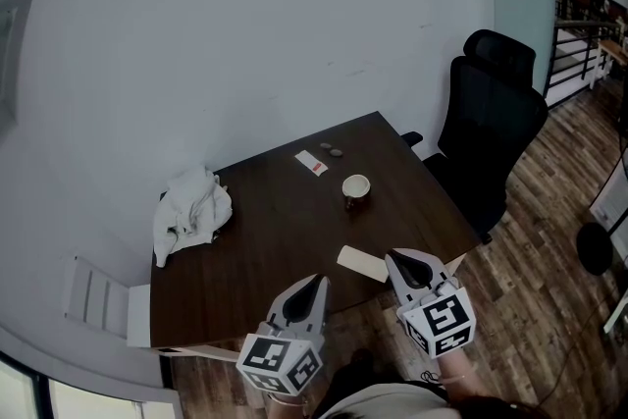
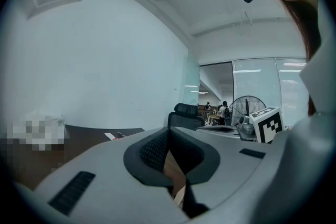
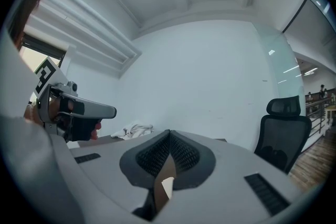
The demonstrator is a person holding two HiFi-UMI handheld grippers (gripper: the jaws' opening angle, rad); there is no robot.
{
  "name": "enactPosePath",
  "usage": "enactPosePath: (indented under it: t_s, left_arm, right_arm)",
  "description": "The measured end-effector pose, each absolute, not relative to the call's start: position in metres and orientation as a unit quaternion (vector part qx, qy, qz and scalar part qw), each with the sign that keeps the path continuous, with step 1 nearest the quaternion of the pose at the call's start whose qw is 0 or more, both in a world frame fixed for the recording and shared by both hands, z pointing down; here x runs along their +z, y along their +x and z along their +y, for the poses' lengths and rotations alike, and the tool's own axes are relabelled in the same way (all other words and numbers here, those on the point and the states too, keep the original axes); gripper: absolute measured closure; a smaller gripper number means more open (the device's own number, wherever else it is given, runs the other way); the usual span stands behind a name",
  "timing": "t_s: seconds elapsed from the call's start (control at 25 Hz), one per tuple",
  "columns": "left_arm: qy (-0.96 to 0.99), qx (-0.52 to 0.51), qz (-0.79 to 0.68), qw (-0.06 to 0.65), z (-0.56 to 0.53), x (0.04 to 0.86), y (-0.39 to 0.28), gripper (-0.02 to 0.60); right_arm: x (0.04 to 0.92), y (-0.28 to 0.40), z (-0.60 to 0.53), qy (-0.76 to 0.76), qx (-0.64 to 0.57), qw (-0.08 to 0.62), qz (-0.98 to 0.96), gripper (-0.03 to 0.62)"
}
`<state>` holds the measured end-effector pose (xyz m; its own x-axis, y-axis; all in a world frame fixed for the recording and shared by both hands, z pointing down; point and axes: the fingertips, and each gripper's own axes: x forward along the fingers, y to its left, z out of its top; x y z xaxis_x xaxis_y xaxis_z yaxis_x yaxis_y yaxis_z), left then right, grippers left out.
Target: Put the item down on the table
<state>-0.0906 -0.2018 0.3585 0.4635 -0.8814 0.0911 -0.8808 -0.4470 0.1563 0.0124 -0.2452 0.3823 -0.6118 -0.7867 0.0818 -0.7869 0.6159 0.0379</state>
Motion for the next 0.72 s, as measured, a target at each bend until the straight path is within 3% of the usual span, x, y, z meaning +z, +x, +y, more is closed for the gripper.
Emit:
enactPosePath:
  t_s: [0.72]
  left_arm:
    - [0.857,0.003,-0.505,0.100,-0.226,0.366,-0.098,0.561]
  right_arm:
    - [0.390,0.004,-0.272,0.447,0.014,0.045,-0.893,0.586]
